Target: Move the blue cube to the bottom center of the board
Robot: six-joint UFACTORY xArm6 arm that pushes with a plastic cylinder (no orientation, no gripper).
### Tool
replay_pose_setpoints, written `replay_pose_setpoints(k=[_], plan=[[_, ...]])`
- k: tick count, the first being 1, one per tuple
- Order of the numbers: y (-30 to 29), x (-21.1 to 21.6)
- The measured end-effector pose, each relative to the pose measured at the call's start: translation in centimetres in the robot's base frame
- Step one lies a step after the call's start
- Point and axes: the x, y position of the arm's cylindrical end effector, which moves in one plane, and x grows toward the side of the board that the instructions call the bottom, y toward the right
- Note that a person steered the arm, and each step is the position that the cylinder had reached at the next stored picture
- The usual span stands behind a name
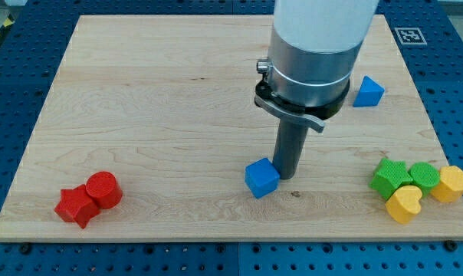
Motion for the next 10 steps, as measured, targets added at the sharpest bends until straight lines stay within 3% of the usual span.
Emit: replay_pose_setpoints(k=[3, 5, 7, 8, 10], plan=[[-3.4, -2.6], [-5.7, -2.6], [-4.4, 0.6], [-4.4, -0.5], [-2.3, -14.2]])
